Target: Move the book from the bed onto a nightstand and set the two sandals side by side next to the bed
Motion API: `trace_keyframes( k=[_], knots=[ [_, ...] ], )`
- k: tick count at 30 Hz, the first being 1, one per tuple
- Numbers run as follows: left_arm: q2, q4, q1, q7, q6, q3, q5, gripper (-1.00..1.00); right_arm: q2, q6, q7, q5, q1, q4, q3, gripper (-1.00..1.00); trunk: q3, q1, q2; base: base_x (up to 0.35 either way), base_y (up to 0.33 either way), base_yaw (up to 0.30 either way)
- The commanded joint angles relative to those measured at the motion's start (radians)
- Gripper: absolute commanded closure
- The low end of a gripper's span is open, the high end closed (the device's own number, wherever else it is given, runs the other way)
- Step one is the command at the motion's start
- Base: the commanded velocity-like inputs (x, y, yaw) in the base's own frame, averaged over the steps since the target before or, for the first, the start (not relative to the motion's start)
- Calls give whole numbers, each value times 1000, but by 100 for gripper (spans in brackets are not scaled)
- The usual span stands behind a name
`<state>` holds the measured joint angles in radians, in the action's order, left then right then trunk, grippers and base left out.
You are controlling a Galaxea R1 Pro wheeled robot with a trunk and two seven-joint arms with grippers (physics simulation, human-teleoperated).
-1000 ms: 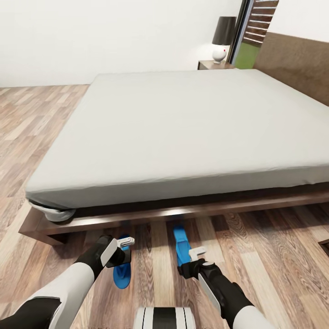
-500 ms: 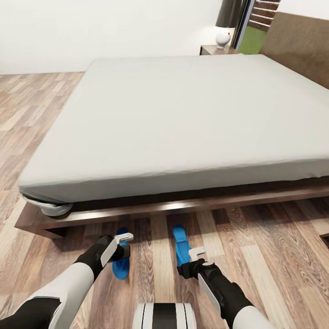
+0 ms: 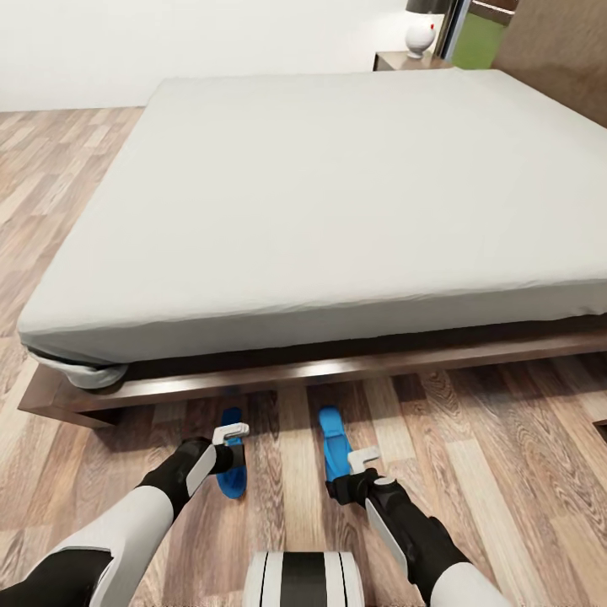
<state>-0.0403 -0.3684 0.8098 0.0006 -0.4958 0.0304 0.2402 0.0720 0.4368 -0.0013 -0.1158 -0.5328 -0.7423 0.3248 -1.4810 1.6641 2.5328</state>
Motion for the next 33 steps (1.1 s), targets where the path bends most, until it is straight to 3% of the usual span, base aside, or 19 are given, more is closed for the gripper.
trace_keyframes(
  k=[1, 2, 5, 12, 18, 22, 33],
  knots=[
    [0, -1, 0, -12, 1, 2, -29, 100, -2, 3, -1, -10, 0, -12, 2, 100, -5, 0, 1, 0, 0, 0],
    [-1, -1, 0, -24, 5, 0, -56, 100, -3, 4, 0, -10, 11, -40, 1, 100, -8, 1, 1, 0, 0, 0],
    [0, -1, 0, -33, 7, -1, -74, 100, -13, 22, -2, -9, 52, -130, 1, 100, -20, 2, 1, 0, 0, 0],
    [0, -1, 0, -34, 8, -1, -77, 100, -21, 48, -3, -10, 66, -169, 1, 100, -47, 5, 3, 0, 0, 0],
    [0, -2, -1, -34, 9, -1, -76, 100, -20, 64, -3, -10, 69, -217, 2, 100, -47, 5, 3, 0, 0, 0],
    [0, -3, -1, -35, 9, -1, -76, 100, -17, 68, -3, -10, 69, -229, 3, 100, -63, 7, 4, 0, 0, 0],
    [-3, -12, -1, -35, 9, -2, -75, 100, -12, 72, -3, -10, 70, -257, 5, 100, -78, 9, 5, 0, 0, 0]
  ],
)
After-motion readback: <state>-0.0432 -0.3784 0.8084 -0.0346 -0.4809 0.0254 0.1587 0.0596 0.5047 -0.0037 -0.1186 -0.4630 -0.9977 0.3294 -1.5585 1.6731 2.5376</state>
